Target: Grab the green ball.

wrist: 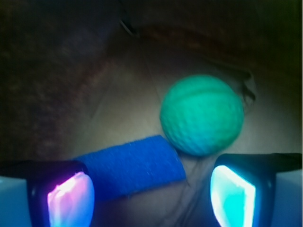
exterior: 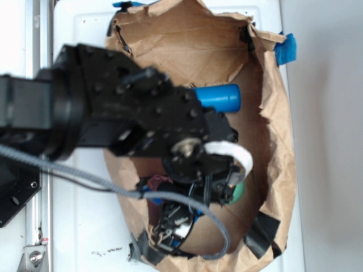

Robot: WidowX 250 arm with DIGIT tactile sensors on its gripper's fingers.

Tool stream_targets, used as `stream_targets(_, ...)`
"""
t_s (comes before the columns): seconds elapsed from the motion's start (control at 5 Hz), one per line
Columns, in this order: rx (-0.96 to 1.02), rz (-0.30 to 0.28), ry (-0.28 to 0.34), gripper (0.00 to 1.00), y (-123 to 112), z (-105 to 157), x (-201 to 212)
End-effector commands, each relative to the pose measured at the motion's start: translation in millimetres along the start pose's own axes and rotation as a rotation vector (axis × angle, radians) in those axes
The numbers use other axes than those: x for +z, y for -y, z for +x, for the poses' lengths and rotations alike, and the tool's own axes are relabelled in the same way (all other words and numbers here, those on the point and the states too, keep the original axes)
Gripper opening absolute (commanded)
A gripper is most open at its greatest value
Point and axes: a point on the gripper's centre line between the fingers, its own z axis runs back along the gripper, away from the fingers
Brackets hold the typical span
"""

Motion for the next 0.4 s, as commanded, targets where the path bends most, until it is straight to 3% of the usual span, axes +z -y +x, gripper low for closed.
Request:
stream_targets(0.0, -0.028, 0.018, 0.061, 1.00, -14.7, 52.9, -6.3)
stream_targets(0.2, 0.001, 0.027, 0.066, 1.00, -24.1, 62.9, -9.3)
